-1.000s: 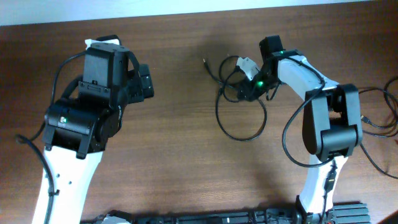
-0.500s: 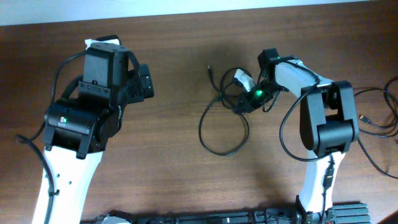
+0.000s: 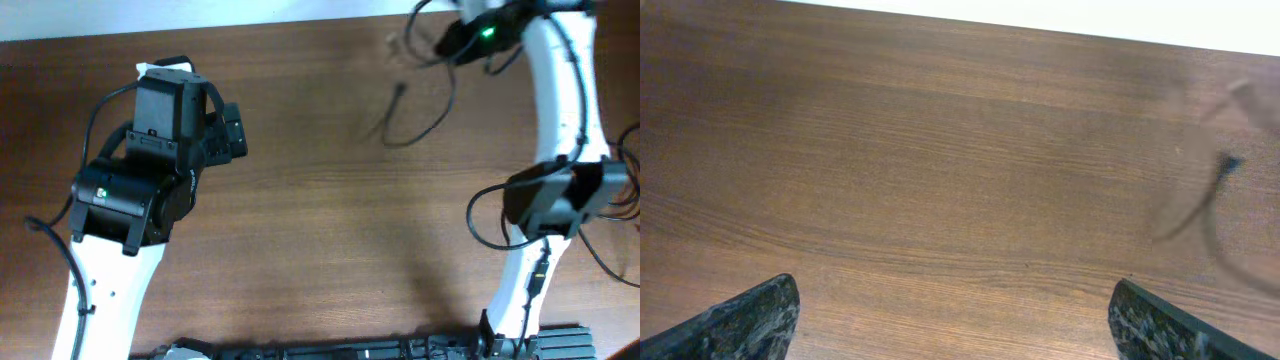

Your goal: Untangle cables

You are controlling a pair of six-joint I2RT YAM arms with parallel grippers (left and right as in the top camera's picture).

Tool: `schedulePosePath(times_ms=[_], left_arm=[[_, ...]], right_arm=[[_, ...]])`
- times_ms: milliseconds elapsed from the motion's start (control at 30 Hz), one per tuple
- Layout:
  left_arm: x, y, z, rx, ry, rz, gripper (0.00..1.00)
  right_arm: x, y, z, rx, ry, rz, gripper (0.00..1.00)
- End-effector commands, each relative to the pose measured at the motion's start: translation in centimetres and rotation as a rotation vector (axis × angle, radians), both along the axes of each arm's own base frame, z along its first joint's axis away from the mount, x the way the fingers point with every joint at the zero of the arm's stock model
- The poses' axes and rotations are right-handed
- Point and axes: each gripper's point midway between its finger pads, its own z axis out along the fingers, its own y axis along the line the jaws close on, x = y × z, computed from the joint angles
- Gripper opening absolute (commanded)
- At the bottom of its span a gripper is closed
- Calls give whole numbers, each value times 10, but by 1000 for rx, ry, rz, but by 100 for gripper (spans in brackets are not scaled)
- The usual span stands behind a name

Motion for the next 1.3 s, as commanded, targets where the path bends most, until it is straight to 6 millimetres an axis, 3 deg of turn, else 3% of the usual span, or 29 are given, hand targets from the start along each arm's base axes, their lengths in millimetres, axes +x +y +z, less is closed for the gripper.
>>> schedulePosePath(times_ms=[0,133,233,500,600,767,800,833,867,933,1133,1200,1267], left_arm=[[-1,2,8,-10,-27,16,99],[-1,2,8,-10,-27,16,99],[-1,2,8,-10,-27,16,99],[-1,2,8,-10,-27,16,99],[-1,2,8,-10,-27,16,99],[-1,2,8,-10,-27,16,99],[-1,2,8,-10,-27,16,99],[-1,2,8,-10,-27,16,99],[-1,2,8,-10,-27,16,99],[-1,2,8,-10,-27,16,99],[-1,2,8,-10,-27,16,99],[-1,2,8,-10,-27,16,99],[-1,2,8,-10,-27,16,99]], right_arm=[[15,-67,42,70,-74,-281,4],[19,-154,56,146,-113,-559,4],[19,-193,64,152,-165,-641,4],[24,-253,72,66,-244,-887,4],[24,-278,57,-36,-233,-978,4],[30,-285,-12,-52,-91,-991,4],[29,-284,-25,-53,-53,-991,21],[27,-283,-35,-54,-24,-990,61],[24,-282,-39,-55,-3,-990,77],[20,-281,-43,-59,23,-990,88],[-12,-263,-55,-64,179,-965,99],[-17,-256,-41,-89,160,-914,99],[-21,-246,-11,-137,96,-852,99]])
